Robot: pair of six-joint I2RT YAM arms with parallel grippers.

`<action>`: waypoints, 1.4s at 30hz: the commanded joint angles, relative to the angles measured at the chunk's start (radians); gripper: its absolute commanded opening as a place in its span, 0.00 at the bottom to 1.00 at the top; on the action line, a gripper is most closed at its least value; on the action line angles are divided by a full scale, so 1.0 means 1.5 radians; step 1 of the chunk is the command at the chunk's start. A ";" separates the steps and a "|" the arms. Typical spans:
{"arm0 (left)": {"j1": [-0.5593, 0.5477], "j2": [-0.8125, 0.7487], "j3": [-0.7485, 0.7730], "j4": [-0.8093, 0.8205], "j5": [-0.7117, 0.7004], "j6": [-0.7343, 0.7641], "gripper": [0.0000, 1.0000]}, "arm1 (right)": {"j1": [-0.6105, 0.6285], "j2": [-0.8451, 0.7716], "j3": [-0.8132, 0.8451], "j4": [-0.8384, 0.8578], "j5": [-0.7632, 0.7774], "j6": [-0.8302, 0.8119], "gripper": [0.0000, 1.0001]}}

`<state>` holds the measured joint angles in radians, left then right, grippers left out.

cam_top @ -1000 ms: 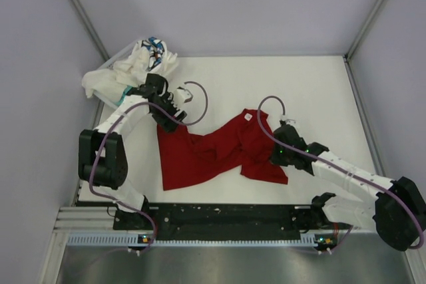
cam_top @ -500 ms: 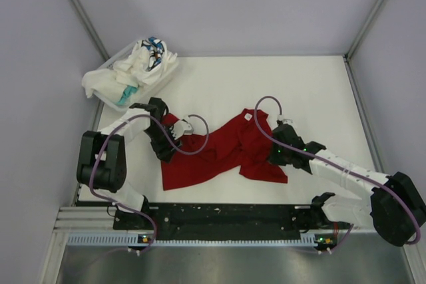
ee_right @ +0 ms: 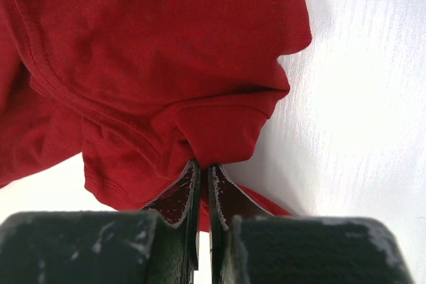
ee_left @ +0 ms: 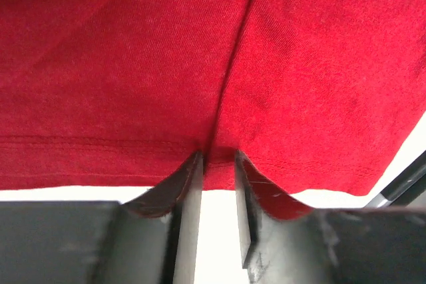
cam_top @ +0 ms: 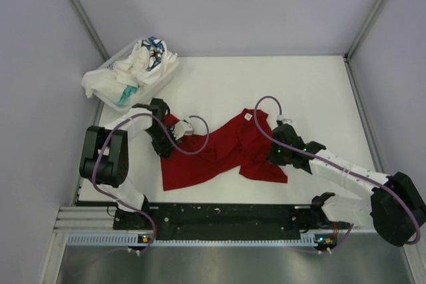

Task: Fold and stack the t-shirts
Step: Flatten out the tshirt

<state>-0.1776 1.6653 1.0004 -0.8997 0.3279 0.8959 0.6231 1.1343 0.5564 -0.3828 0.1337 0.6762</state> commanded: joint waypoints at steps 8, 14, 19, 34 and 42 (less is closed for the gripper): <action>0.006 -0.073 0.044 -0.103 0.034 0.007 0.00 | -0.006 -0.075 0.084 -0.033 0.013 -0.038 0.00; 0.012 -0.165 0.138 -0.167 0.030 -0.034 0.00 | -0.006 -0.137 0.206 -0.113 0.035 -0.083 0.00; 0.012 -0.284 0.268 -0.219 0.019 -0.063 0.00 | -0.007 -0.200 0.352 -0.193 0.071 -0.128 0.00; 0.012 -0.427 0.688 -0.197 -0.086 -0.126 0.00 | -0.007 -0.240 0.786 -0.323 0.047 -0.194 0.00; 0.012 -0.410 0.594 -0.129 -0.110 -0.141 0.00 | -0.006 -0.221 0.732 -0.310 0.065 -0.194 0.00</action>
<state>-0.1642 1.0016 1.9919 -1.1820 0.2150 0.7197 0.6186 0.7597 1.7283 -0.8539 0.1963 0.4068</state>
